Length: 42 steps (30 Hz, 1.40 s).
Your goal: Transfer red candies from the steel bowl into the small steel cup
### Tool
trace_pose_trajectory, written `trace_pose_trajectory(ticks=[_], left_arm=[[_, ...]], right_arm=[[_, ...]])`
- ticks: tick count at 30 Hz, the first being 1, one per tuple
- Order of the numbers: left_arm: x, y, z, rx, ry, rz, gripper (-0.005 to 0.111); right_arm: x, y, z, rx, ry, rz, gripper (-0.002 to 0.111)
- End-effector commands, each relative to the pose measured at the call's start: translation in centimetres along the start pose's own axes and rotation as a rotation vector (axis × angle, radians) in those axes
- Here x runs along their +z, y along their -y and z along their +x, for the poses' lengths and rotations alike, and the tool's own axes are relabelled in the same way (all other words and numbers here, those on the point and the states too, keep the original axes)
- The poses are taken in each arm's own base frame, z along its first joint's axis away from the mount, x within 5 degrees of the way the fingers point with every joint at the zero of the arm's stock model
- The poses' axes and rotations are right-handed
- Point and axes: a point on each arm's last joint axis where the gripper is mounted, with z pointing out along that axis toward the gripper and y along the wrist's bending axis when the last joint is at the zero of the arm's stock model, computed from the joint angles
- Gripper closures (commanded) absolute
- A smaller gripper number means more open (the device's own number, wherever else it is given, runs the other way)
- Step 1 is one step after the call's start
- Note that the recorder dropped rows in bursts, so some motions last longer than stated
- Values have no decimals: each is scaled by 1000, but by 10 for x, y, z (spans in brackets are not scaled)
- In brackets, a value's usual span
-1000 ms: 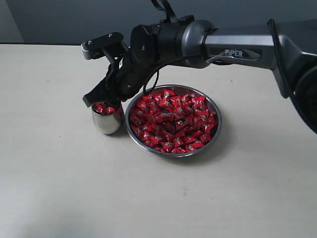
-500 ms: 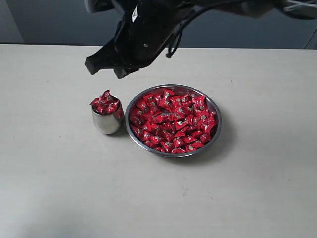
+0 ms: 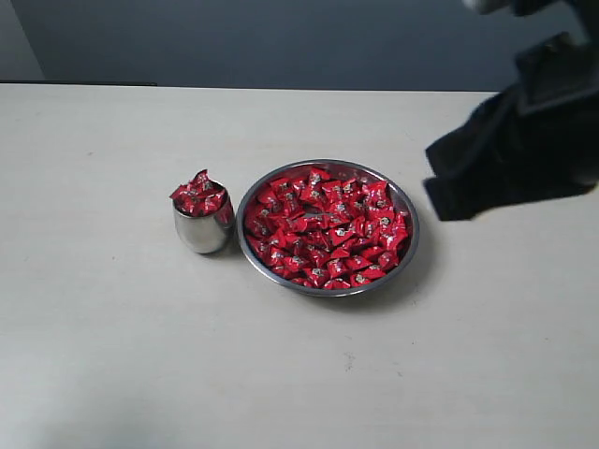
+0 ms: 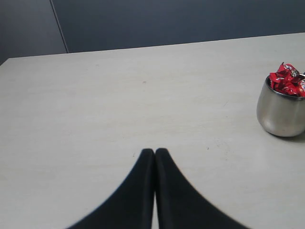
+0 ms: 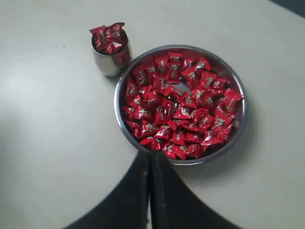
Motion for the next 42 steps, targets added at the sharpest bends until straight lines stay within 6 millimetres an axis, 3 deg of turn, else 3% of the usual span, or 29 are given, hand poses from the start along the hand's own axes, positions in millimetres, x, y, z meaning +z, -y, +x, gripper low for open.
trace_pose_trajectory(ticks=[1,4,9,21,30,42], left_arm=[[-1,0,-3,2,19,6,106],[-1,0,-3,2,19,6,106],[-1,0,-3,2,19,6,106],[-1,0,-3,2,19,6,106],[-1,0,-3,2,19,6,106],[-1,0,-3,2,19,6,106]], right_arm=[[-25,6,25,-51,148,36,108],[-35,8,39,-74,229,50,108],[-46,3,53,21,211,-37,108],[-51,-1,55,66,221,-86,108],[-40,6,75,-17,301,-18,108],[-24,37,119,165,335,240,108]])
